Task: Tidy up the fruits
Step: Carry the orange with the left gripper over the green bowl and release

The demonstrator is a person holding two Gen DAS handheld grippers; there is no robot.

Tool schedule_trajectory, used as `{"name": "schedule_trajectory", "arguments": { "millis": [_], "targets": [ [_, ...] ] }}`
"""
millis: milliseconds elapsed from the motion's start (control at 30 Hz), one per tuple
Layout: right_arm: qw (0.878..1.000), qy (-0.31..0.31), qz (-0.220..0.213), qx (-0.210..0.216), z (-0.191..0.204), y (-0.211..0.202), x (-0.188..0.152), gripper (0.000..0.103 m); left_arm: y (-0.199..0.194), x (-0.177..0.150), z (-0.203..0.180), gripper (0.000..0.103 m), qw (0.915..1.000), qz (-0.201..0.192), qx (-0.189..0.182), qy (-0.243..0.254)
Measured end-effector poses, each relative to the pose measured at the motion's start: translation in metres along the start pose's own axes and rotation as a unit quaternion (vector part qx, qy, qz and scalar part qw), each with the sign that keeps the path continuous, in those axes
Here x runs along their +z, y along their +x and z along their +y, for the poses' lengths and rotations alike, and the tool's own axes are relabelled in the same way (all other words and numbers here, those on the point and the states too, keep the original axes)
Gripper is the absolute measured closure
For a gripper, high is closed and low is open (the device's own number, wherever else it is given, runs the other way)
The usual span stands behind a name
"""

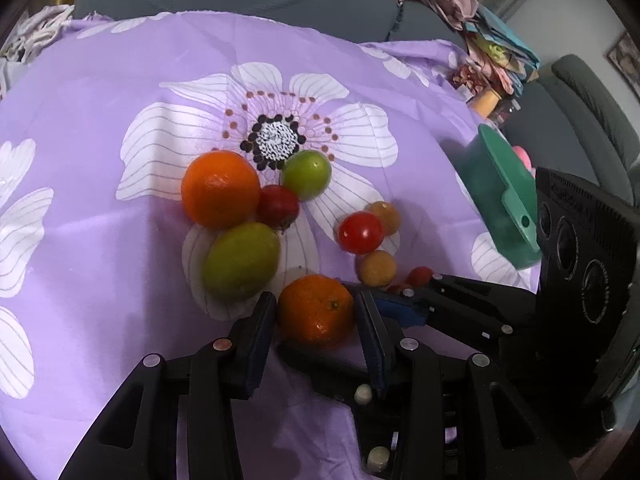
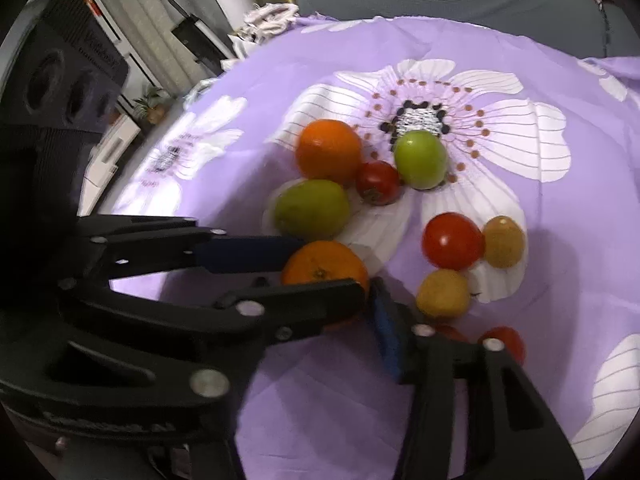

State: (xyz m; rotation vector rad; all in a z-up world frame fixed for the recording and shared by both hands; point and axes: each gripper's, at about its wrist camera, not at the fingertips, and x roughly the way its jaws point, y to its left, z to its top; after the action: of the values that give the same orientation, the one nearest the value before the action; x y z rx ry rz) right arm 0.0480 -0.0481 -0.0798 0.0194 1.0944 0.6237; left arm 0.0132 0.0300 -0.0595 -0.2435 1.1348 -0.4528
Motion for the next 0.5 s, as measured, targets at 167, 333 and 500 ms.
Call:
{"name": "schedule_trajectory", "arguments": {
  "millis": [167,333,500],
  "targets": [
    [1.0,0.004,-0.006,-0.003,-0.003,-0.004,-0.003,0.062,-0.002,-0.001,-0.001,0.063,1.0,0.0,0.0,0.005],
    [0.999,0.009,-0.03,-0.009,-0.006,-0.02,-0.01,0.062,-0.006,0.002,-0.012,0.063,0.9998,-0.006,0.0,0.021],
    [0.997,0.021,-0.068,-0.026,-0.018,-0.051,-0.015,0.062,-0.011,0.01,-0.043,0.063,0.9981,-0.019,0.001,0.059]
  ]
}}
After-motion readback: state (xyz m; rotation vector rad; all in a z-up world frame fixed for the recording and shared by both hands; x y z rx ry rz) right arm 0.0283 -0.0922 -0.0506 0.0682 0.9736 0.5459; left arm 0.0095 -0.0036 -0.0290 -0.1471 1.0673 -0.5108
